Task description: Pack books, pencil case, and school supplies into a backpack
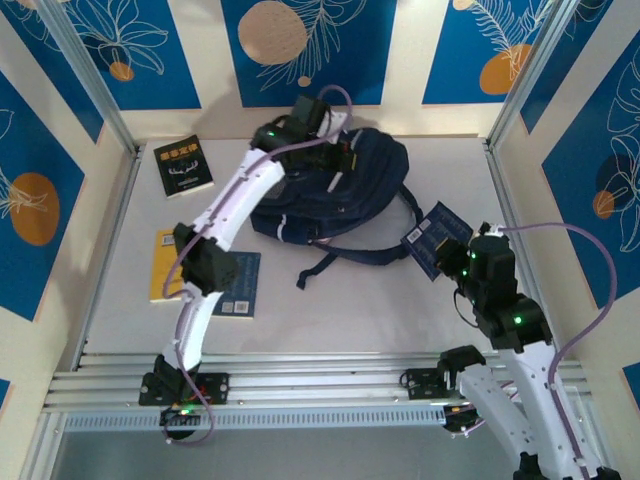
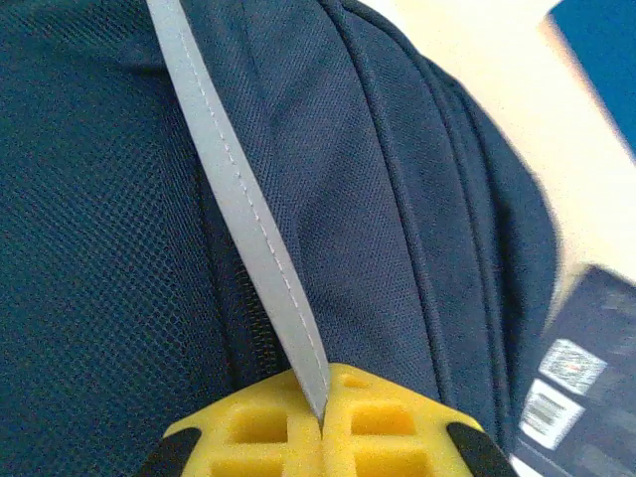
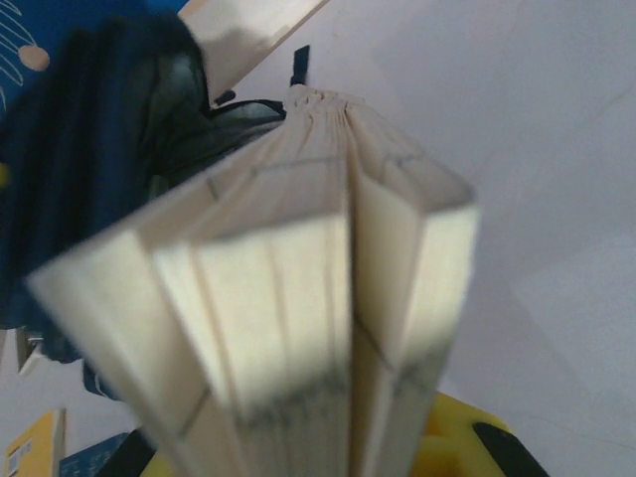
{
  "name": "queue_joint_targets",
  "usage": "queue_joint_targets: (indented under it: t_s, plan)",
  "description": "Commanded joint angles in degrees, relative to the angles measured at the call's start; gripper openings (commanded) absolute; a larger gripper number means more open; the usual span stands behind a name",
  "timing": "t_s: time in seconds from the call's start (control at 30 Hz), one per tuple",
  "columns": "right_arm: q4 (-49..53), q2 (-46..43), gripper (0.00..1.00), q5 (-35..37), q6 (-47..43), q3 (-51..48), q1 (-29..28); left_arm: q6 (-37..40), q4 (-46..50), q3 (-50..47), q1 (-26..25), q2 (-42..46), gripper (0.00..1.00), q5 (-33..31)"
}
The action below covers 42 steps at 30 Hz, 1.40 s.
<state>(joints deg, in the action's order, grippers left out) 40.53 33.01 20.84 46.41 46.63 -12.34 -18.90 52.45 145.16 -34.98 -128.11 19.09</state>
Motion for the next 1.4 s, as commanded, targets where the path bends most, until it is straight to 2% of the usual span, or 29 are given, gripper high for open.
queue_joint_targets:
  t_s: [0.0,0.13,0.27,0.47,0.6,0.73,0.93,1.07,1.23,1.37]
  plan:
    - [-9.2,1.2,0.00,-10.9,-0.2,-1.9,3.0,2.3,-2.6,2.5,0.6,6.9,0.00,4.8]
    - [-21.1,2.1,0.00,-26.9,4.1,-6.6,9.0,1.6,-4.4,0.8,2.2,9.3,0.00,9.4]
    - [-35.3,7.4,0.00,-41.8,12.3,-10.7,14.2,1.2,-7.5,-1.9,3.5,11.0,0.00,15.6]
    - [-46.6,16.8,0.00,-48.4,16.3,-11.2,14.5,1.1,-9.2,-3.8,4.4,11.6,0.00,20.0]
    - [-49.2,24.8,0.00,-51.9,15.2,-8.8,11.2,-0.6,-11.2,-4.3,4.4,11.2,0.00,22.0]
    - [-46.1,30.3,0.00,-47.3,11.9,-6.2,5.0,-2.4,-12.9,-4.3,4.2,10.9,0.00,23.3]
    - [-44.7,35.5,0.00,-30.8,8.6,-4.1,-4.2,-4.5,-16.3,-4.3,3.2,10.7,0.00,27.0]
    - [-48.3,40.0,0.00,-19.2,13.0,-4.2,-8.9,-5.0,-17.7,-4.1,2.0,10.4,0.00,29.1]
    - [-57.5,48.0,0.00,-12.8,19.1,-3.8,-12.5,-6.0,-19.6,-4.0,-0.2,10.3,0.00,31.7]
    - [-62.6,56.0,0.09,-12.5,21.8,0.9,-14.3,-6.0,-20.6,-4.0,-2.2,10.3,0.00,33.7]
